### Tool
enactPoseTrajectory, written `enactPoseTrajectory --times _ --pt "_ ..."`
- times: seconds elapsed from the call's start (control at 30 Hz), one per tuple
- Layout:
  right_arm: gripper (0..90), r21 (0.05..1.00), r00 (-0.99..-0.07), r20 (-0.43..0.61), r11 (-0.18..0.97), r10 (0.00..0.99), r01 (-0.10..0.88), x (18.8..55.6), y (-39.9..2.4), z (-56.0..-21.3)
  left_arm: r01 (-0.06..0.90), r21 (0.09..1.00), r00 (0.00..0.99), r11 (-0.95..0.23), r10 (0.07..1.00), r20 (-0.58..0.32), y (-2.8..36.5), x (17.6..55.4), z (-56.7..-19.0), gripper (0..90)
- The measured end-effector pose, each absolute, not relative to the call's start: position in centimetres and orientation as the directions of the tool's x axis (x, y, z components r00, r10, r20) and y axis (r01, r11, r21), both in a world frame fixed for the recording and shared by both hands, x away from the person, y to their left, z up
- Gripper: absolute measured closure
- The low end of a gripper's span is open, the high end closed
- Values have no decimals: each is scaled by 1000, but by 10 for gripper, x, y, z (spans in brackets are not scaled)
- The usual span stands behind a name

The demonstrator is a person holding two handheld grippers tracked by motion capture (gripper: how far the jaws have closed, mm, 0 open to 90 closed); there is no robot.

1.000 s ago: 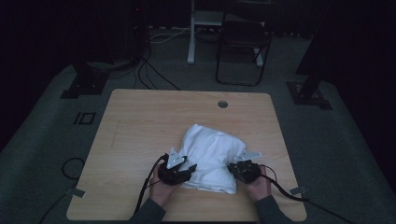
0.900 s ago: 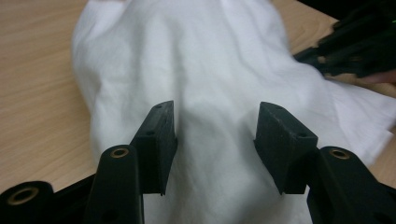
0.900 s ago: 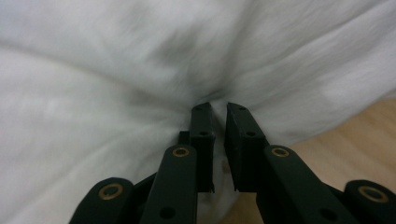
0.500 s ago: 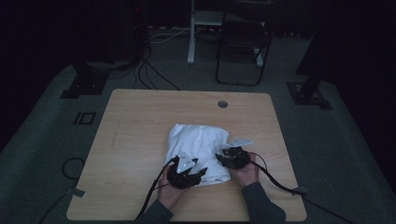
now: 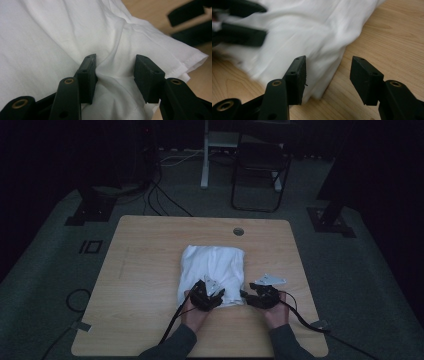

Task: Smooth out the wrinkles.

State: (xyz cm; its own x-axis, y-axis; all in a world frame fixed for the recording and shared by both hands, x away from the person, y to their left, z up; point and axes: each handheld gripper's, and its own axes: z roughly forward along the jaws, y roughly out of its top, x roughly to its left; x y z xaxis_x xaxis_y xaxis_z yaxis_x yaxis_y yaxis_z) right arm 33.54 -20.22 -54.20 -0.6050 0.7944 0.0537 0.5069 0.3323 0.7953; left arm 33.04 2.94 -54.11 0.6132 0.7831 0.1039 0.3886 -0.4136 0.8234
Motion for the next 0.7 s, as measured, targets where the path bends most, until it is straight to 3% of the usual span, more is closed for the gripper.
enactPoseTrajectory --times 0.27,0.37,0.53,0.7 --pt "453 796 -599 47 332 799 505 335 -205 -544 379 832 641 -405 764 80 40 349 -535 489" --pt "452 801 -571 60 302 819 517 335 -216 -544 359 860 666 -363 745 37 50 331 -520 465" --pt "450 810 -545 74 268 835 521 332 -228 -545 334 871 686 -360 727 38 73 307 -505 442" --pt "444 809 -536 80 259 840 528 332 -230 -546 353 872 662 -341 749 25 94 302 -502 432"
